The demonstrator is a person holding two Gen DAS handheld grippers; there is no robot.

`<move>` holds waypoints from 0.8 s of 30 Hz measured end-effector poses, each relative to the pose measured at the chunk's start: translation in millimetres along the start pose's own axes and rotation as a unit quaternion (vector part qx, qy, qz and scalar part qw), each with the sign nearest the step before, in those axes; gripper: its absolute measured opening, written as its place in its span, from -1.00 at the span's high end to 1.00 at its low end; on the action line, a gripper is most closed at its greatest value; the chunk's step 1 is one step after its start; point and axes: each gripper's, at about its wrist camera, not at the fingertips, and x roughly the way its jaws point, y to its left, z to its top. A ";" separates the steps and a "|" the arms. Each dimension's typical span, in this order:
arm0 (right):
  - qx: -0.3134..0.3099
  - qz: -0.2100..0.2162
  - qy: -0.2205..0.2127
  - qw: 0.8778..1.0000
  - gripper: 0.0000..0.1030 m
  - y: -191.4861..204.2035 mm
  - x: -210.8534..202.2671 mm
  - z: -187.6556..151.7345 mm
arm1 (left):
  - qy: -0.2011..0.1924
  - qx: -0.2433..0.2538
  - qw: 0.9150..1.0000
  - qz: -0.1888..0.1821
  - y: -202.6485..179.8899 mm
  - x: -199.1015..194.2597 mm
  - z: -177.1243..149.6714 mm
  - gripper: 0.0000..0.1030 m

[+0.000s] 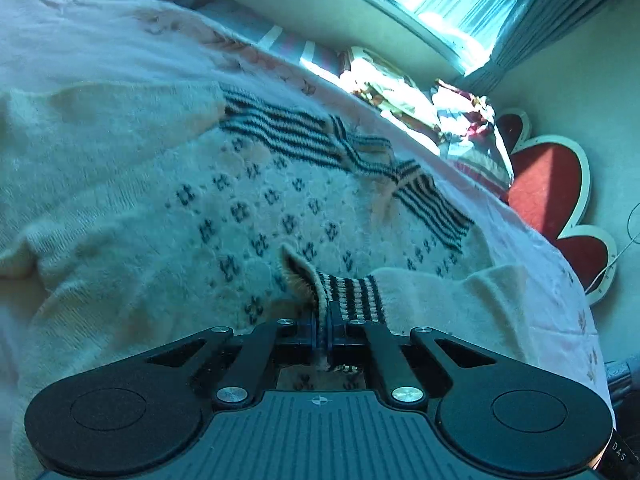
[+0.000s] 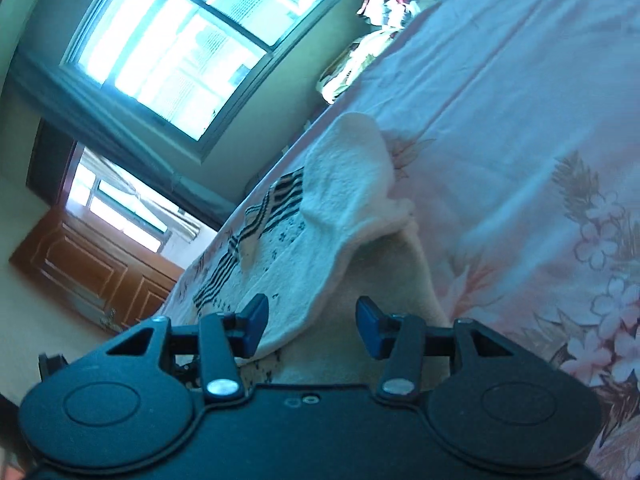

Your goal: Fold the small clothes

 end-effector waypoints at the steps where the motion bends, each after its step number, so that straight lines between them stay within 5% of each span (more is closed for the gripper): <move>1: 0.019 0.005 -0.005 1.000 0.04 -5.3 -0.8 2.2 | -0.010 0.008 1.000 0.009 3.4 -6.7 2.0 0.92; 9: 0.160 0.042 -0.033 0.986 0.01 -39.5 24.8 12.1 | -0.002 -0.017 1.000 0.020 35.7 -9.6 9.9 0.92; 19: 0.151 0.024 -0.083 0.985 0.11 -38.4 53.7 28.6 | 0.006 -0.005 1.000 0.020 32.9 -8.7 5.6 0.92; 22: 0.149 -0.008 -0.100 0.984 0.67 -34.0 56.9 26.1 | -0.004 -0.009 1.000 0.028 32.8 -9.8 4.8 0.92; 24: 0.142 -0.028 -0.116 0.983 0.80 -29.0 49.6 22.6 | -0.017 -0.002 0.999 0.038 29.1 -13.6 5.3 0.92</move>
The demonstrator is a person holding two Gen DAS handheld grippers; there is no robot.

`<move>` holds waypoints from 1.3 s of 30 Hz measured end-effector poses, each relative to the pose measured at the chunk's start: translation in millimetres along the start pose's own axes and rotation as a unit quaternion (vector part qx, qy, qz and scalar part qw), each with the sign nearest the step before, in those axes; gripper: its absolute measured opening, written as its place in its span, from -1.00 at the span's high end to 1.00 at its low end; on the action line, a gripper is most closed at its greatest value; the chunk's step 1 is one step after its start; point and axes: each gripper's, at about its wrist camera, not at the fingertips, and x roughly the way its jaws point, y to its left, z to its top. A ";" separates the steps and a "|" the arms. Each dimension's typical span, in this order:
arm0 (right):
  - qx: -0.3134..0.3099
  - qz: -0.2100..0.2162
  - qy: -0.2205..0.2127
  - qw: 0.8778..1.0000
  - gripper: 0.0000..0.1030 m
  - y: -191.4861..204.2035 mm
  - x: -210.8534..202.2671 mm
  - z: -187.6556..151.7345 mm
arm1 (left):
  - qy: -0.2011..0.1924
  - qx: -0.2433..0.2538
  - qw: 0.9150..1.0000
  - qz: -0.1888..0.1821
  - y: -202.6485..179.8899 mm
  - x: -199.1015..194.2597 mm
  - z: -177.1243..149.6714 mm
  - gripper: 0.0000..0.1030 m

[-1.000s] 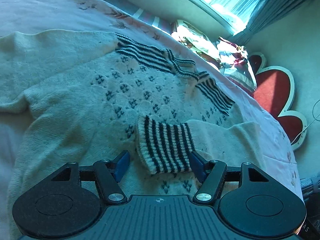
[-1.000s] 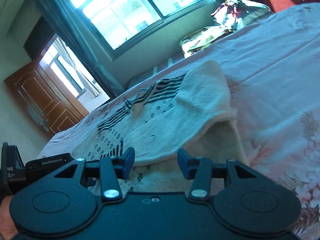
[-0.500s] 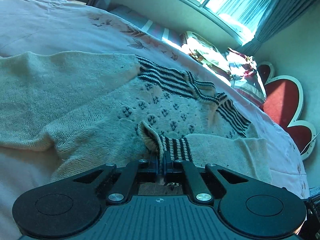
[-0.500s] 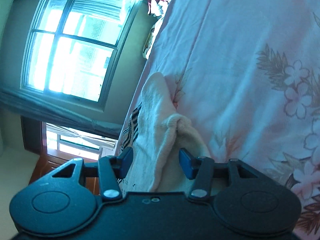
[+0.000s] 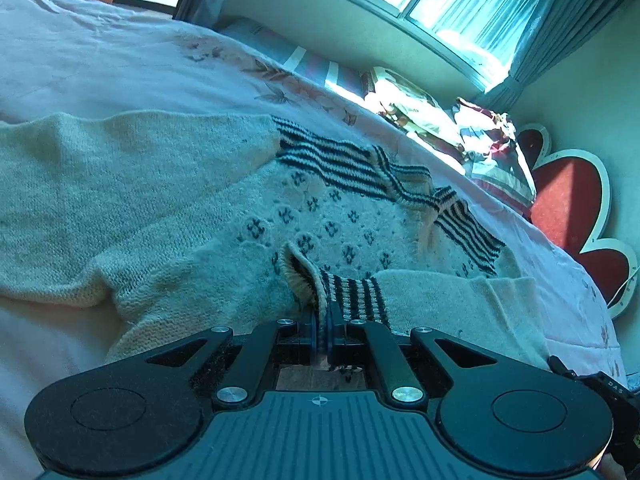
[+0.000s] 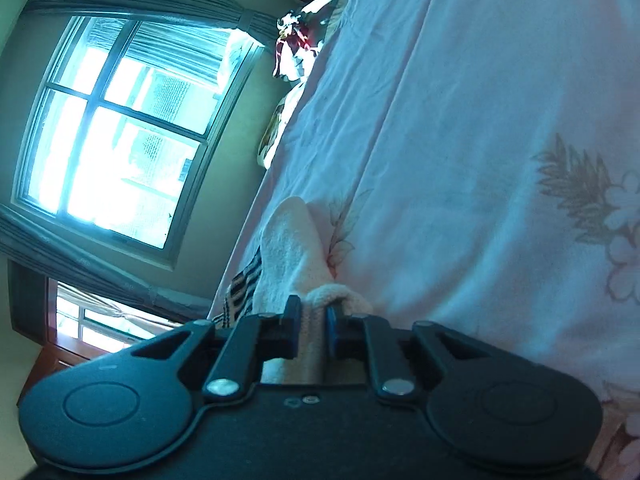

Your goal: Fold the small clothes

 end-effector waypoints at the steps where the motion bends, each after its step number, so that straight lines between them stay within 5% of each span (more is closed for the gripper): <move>1: -0.008 -0.003 -0.004 1.000 0.82 1.2 -3.1 -1.2 | 0.004 0.012 1.000 0.013 -3.4 2.1 0.5 0.92; 4: -0.030 -0.019 0.028 0.999 0.83 -8.2 -0.1 -2.9 | 0.023 0.027 0.999 0.026 -5.6 11.9 -1.2 0.92; 6: -0.061 -0.001 0.048 0.997 0.49 -4.4 -10.5 9.1 | 0.022 0.027 0.999 0.022 -4.6 11.4 0.0 0.92; 8: -0.127 0.009 0.018 0.992 0.16 6.3 -28.3 17.9 | 0.021 0.025 0.999 0.018 -2.4 11.9 -0.4 0.92; 15: -0.235 0.024 0.125 0.964 0.24 8.6 23.2 34.5 | 0.021 0.017 1.000 0.009 0.3 11.8 -0.7 0.92; 16: -0.247 0.031 0.130 0.960 0.30 10.0 27.5 34.2 | 0.021 0.018 1.000 0.008 0.5 11.9 -0.8 0.92; 17: -0.262 0.033 0.136 0.955 0.80 13.9 29.4 33.8 | 0.022 0.020 1.000 0.007 0.7 12.0 -0.8 0.92; 18: -0.278 0.029 0.141 0.950 0.79 17.9 32.1 32.6 | 0.021 0.020 1.000 0.006 0.9 11.8 -0.7 0.92; 23: -0.254 -0.001 0.092 0.963 0.80 22.7 17.3 25.6 | -0.036 0.070 0.996 0.031 -15.9 -2.9 -9.2 0.92; 27: -0.211 -0.026 0.091 0.973 0.77 9.2 25.7 25.0 | -0.011 0.095 0.994 0.051 -20.8 9.0 -13.5 0.92; 31: -0.240 -0.027 0.023 0.970 0.73 25.4 1.1 29.4 | -0.007 0.105 0.993 0.052 -21.2 7.8 -11.8 0.92; 35: -0.303 -0.010 0.048 0.952 0.85 40.7 6.2 27.9 | -0.013 0.098 0.994 0.049 -20.1 7.8 -14.0 0.92; 39: -0.345 -0.065 0.085 0.933 0.85 32.1 26.3 13.2 | -0.018 0.079 0.996 0.041 -16.4 5.1 -11.0 0.92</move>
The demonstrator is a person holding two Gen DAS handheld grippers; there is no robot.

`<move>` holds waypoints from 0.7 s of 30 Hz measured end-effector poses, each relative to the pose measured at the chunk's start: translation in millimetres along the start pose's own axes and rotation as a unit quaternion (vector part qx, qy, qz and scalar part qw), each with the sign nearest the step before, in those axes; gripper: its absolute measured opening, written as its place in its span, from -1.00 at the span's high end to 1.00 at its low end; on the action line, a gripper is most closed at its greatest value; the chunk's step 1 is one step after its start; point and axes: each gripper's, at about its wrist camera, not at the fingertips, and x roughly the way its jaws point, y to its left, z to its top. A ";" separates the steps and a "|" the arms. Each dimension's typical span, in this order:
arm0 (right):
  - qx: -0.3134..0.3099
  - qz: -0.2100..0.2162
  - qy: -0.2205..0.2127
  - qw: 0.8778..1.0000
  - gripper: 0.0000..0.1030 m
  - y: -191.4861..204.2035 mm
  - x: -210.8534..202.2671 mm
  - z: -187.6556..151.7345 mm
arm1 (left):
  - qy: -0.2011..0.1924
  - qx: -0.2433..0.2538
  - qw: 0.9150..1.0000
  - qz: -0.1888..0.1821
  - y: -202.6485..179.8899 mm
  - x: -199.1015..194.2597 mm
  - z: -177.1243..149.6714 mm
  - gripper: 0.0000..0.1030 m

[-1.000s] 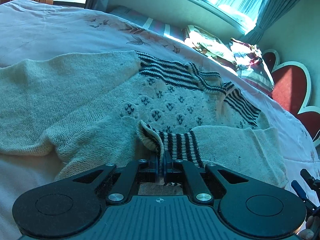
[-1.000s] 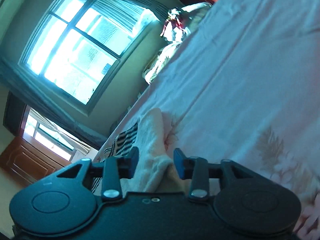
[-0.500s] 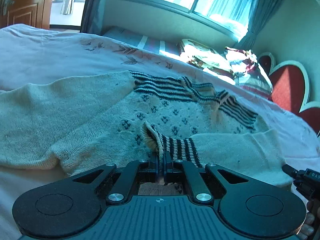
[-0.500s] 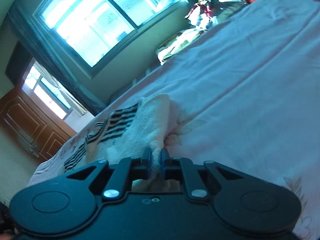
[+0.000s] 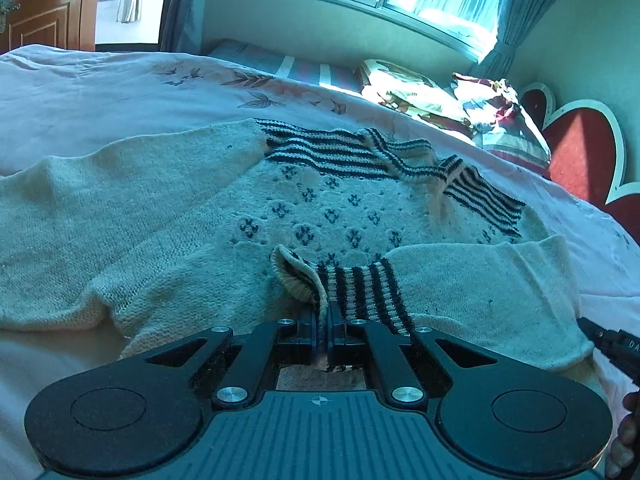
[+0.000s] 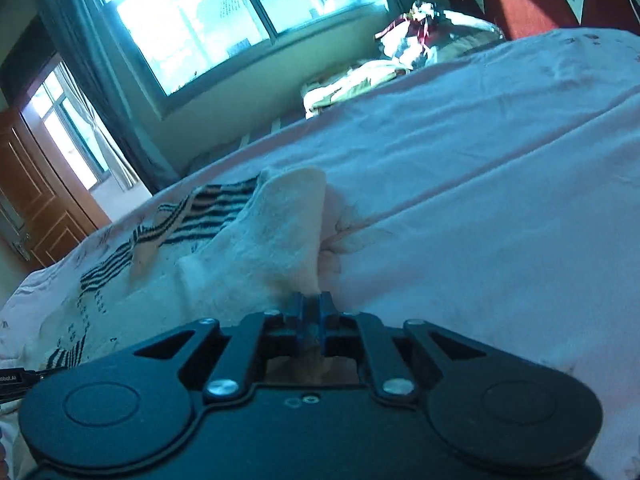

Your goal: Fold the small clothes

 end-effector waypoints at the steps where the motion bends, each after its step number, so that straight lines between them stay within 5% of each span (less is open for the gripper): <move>1: 0.006 0.001 0.001 1.000 0.85 -1.0 -0.5 1.6 | -0.006 0.003 1.000 0.001 0.0 -2.1 0.5 0.92; 8: -0.018 -0.006 0.003 1.000 0.73 5.7 -5.3 3.1 | 0.008 -0.007 1.000 -0.009 7.2 -4.1 4.6 0.82; 9: -0.012 -0.003 -0.009 1.000 0.73 4.6 -11.8 5.2 | 0.001 -0.013 1.000 -0.003 10.6 -9.9 4.1 0.65; 10: -0.009 0.001 -0.026 1.000 0.74 3.7 -19.7 8.4 | -0.014 -0.014 1.000 0.018 13.2 -17.5 3.4 0.20; 11: -0.010 0.003 -0.036 0.999 0.76 3.6 -24.5 12.0 | -0.028 -0.010 0.999 0.040 15.2 -24.4 4.1 0.01; 17: -0.050 0.032 -0.018 0.998 0.85 11.4 -8.2 18.8 | -0.042 0.063 0.997 0.003 -19.3 -20.5 12.7 0.01; 20: -0.072 0.018 0.009 0.997 0.91 12.5 10.0 10.2 | 0.015 0.105 0.994 0.009 -35.6 13.4 6.9 0.02; 21: -0.066 0.022 0.012 0.997 0.86 11.6 8.8 14.5 | 0.004 0.131 0.991 0.011 -39.6 14.7 3.6 0.01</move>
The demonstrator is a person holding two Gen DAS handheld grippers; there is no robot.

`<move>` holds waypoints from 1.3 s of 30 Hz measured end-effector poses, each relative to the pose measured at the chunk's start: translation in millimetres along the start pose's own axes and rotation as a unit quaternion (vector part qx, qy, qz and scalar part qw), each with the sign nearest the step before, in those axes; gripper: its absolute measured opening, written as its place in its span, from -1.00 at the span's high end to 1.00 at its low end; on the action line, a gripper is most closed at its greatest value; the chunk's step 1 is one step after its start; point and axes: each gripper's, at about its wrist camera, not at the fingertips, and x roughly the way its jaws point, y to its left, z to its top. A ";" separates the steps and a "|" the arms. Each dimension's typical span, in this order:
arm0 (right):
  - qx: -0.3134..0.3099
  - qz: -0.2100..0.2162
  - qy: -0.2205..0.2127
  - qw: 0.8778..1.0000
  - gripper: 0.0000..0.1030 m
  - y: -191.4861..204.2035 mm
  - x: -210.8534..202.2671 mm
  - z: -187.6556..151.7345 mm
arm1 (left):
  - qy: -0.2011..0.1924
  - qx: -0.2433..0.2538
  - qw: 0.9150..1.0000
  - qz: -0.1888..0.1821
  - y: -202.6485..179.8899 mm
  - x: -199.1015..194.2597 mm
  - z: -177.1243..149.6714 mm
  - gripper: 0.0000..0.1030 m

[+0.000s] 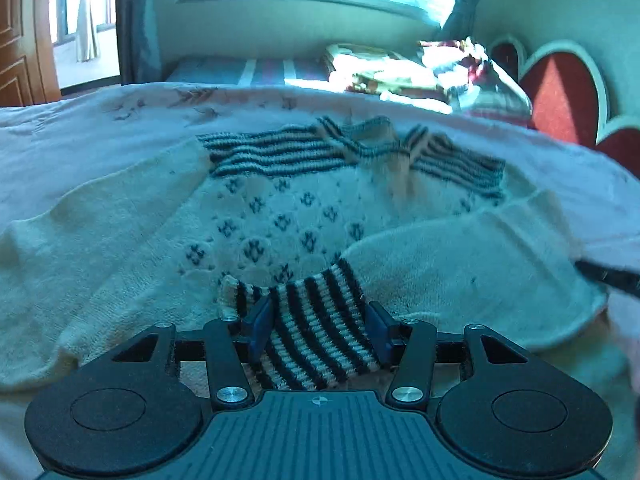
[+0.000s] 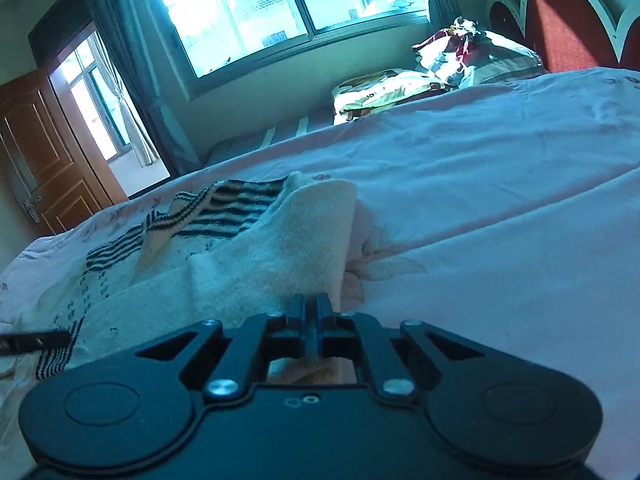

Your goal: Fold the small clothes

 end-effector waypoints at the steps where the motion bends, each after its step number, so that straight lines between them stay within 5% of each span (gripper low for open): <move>1: 0.007 0.006 -0.009 1.000 0.84 -1.7 -4.2 4.8 | 0.006 0.022 1.000 0.006 -5.2 0.2 1.3 0.00; 7: -0.001 0.006 -0.054 0.999 0.80 -10.0 15.6 47.7 | -0.017 0.008 1.000 0.008 -4.8 -2.3 -6.0 -0.03; 10: -0.022 -0.003 -0.027 0.999 0.84 -12.9 42.9 56.6 | -0.029 0.014 0.999 0.011 -6.6 -3.9 -10.7 -0.04; 11: -0.031 -0.036 -0.001 0.999 0.79 -16.7 57.2 55.1 | -0.028 0.013 0.999 0.011 -6.5 -4.3 -10.7 -0.04; 13: -0.002 -0.023 0.005 1.000 0.78 -31.3 59.2 54.6 | -0.026 0.012 1.000 0.011 -6.2 -4.1 -9.4 -0.04; 15: 0.049 0.007 -0.003 0.999 0.37 -43.4 49.3 56.8 | -0.026 0.011 1.000 0.009 -5.4 -4.3 -9.2 -0.04; 17: 0.111 0.051 -0.002 0.993 0.22 -58.3 47.0 54.9 | -0.026 0.010 1.000 0.009 -5.5 -3.1 -8.5 -0.04; 19: 0.128 0.070 0.014 0.989 0.25 -62.3 54.9 52.1 | -0.026 0.007 1.000 0.008 -5.1 -3.3 -8.4 -0.04; 21: 0.100 0.063 0.019 0.993 0.83 -53.6 57.7 55.2 | -0.029 0.008 1.000 0.010 -6.0 -3.2 -9.2 -0.04; 26: 0.017 -0.006 0.003 1.000 0.82 -33.3 56.8 51.7 | -0.032 0.007 0.999 0.018 -8.7 -3.2 -10.2 -0.06; 28: 0.009 -0.020 -0.001 1.000 0.57 -28.5 48.7 55.1 | -0.030 0.005 0.999 0.014 -6.7 -3.5 -9.1 -0.06; 30: -0.003 -0.010 -0.024 1.000 0.81 -22.6 27.3 55.1 | -0.029 0.004 1.000 0.007 -4.1 -3.7 -8.7 -0.06; 35: -0.119 0.019 -0.023 0.992 0.89 18.9 -26.7 22.5 | -0.036 0.004 0.999 0.010 -5.4 -3.7 -11.4 -0.06; 37: -0.168 -0.015 0.010 0.986 0.96 28.0 -16.6 2.3 | -0.038 0.003 0.999 0.012 -6.1 -3.9 -12.1 -0.06; 39: -0.146 -0.043 0.017 0.988 0.88 18.7 -10.0 -3.2 | -0.035 0.000 0.999 0.012 -6.1 -4.2 -11.0 -0.06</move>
